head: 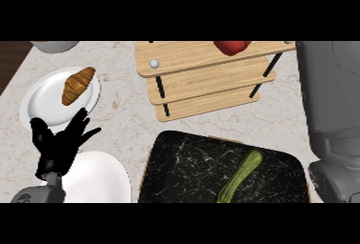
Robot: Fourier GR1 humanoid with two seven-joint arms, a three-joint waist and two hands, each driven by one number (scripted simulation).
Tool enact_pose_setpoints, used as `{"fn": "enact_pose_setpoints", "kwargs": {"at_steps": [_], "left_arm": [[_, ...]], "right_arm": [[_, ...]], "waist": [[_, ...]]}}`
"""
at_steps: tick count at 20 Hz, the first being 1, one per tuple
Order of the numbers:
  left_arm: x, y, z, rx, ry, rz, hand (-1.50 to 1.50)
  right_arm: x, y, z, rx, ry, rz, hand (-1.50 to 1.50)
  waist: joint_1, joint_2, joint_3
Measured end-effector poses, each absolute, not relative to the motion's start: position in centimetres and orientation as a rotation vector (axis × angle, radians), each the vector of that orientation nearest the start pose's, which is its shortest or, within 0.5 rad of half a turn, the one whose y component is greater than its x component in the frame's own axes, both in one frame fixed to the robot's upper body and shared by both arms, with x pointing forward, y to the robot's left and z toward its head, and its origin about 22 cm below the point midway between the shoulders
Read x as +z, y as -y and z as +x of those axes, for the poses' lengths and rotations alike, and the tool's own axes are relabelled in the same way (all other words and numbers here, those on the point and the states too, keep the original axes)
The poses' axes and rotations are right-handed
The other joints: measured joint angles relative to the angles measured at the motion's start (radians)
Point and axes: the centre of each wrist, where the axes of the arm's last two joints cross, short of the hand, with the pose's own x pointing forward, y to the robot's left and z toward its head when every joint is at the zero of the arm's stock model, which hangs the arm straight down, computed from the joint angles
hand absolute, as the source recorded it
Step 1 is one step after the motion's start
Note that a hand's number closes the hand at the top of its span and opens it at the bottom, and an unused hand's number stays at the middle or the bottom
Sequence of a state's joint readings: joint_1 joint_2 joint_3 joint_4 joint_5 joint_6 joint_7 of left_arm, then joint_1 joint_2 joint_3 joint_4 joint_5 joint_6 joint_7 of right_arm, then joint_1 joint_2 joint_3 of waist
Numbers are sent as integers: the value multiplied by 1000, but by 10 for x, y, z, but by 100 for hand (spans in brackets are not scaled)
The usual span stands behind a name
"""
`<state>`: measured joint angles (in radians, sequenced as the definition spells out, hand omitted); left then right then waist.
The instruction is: Pick the bell pepper from the tray and place it in the tiered shelf
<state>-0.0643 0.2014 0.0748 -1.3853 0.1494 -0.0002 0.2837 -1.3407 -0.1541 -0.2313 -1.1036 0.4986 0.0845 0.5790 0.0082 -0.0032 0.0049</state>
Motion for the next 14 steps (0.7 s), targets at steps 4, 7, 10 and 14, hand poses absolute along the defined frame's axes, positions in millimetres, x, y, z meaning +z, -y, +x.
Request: {"fn": "enact_pose_setpoints", "kwargs": {"at_steps": [4, 7, 10, 14], "left_arm": [[-13, -295, 256, 37, 1173, 90, 0], [-14, -296, 257, 40, 1176, 95, 0], [-13, -298, 255, 35, 1179, 89, 0], [-13, -301, 257, 36, 1176, 89, 0]], "right_arm": [[362, 134, 404, 286, 1788, -357, -150], [372, 151, 404, 166, 1801, -325, -150], [379, 170, 401, 59, 1819, -350, -150], [387, 200, 402, -60, 1807, -446, -150]], "waist": [[0, 0, 0], [0, 1, 0], [-3, 0, -1], [-4, 1, -1]]}}
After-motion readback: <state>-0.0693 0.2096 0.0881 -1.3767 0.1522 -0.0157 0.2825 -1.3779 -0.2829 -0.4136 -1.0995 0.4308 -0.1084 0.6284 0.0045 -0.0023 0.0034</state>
